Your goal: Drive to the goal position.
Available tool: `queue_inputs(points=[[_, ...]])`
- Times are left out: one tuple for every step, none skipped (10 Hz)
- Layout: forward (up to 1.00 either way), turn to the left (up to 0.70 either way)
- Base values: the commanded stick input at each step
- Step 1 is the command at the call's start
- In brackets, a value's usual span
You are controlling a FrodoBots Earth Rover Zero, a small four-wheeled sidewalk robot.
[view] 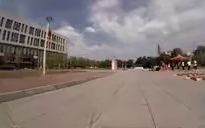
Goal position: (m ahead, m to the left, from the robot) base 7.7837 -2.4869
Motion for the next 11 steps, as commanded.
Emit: queue_inputs(points=[[0.88, 0.01], [0.88, 0.01], [0.88, 0.01], [0.88, -0.10], [0.88, -0.33], [0.88, -0.33], [0.89, -0.33], [0.88, -0.33], [0.89, -0.33], [0.89, -0.24], [0.89, 0.02]])
